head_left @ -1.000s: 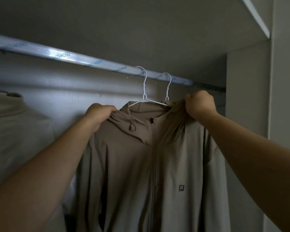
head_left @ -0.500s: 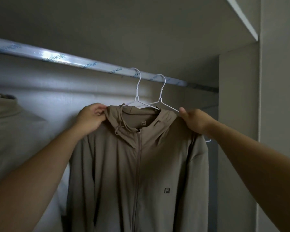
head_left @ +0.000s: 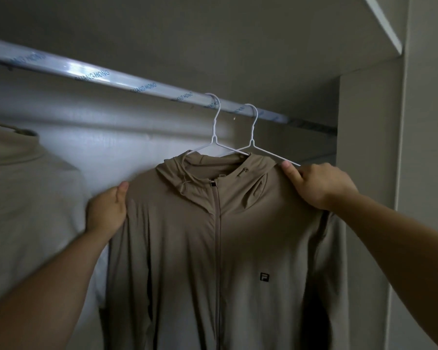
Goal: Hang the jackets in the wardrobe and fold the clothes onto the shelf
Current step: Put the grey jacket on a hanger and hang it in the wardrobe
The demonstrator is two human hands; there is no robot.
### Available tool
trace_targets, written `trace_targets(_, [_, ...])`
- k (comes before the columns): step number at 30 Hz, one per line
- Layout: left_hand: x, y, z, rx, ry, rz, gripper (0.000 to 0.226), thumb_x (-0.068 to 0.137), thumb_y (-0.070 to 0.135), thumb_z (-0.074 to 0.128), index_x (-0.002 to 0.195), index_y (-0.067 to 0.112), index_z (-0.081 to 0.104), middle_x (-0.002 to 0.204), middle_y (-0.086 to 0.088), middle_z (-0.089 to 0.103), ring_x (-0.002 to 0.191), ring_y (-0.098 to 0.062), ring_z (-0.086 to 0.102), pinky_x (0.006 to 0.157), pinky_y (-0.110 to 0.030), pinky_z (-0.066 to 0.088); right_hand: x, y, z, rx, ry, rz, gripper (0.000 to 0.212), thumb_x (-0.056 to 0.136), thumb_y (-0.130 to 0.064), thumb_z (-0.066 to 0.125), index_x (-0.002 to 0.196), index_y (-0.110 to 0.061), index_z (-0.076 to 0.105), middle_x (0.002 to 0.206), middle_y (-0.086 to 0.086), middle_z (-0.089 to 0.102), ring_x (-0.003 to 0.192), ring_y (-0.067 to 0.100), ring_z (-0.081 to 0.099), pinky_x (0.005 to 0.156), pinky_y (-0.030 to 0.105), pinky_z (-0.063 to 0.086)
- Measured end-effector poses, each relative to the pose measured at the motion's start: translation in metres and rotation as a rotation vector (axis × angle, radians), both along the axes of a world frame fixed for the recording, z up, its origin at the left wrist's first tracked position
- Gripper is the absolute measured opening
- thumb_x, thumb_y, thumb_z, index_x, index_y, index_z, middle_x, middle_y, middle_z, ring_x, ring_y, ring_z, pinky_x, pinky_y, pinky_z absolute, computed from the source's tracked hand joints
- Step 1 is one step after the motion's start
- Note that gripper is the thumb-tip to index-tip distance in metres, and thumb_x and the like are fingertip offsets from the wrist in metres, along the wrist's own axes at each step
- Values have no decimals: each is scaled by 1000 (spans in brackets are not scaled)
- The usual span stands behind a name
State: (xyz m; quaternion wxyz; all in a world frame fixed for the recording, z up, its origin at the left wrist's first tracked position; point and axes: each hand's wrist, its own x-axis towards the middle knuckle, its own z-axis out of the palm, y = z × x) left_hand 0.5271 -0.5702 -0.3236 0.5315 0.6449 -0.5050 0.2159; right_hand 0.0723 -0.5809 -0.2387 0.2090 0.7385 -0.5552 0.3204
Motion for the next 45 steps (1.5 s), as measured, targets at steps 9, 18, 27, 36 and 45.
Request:
trace_targets(9, [-21,-17,-7,104,200,-31,56,109,34,28,109,-7,66,115,-34,63,108,-49,59,93,-45,44,3,5,10,-87,-36,-29,87,87,-79,-1,62,-19,58,66,4,50,70,31,57,68,38,46])
trace_targets(18, [-69,-25,41,-125,29,-244,37,104,32,46,72,13,48,73,-10,55,76,-31,54,64,-34,29,-4,7,4,-102,48,16,88,83,-85,-6,71,-26,59,71,2,59,70,25,60,72,42,55])
trace_targets(27, [-76,-18,57,-72,37,-104,58,104,50,35,61,10,40,61,-9,49,66,-35,51,62,-40,40,-11,2,-12,-66,-48,-73,77,83,-79,-5,62,-26,47,87,15,65,85,38,63,76,40,51])
trace_targets(36, [-81,-29,56,-250,-68,-172,42,106,34,36,66,21,35,64,-8,50,69,-36,54,62,-35,31,34,4,3,-360,114,4,44,103,-55,15,86,-24,41,70,3,58,74,35,62,64,37,36])
trace_targets(45, [-59,-25,51,-176,-30,-14,52,109,31,28,88,-1,63,93,-29,67,86,-47,61,74,-43,44,36,-3,-22,-223,-1,63,55,99,-64,4,93,-25,43,91,11,67,79,37,63,63,39,41])
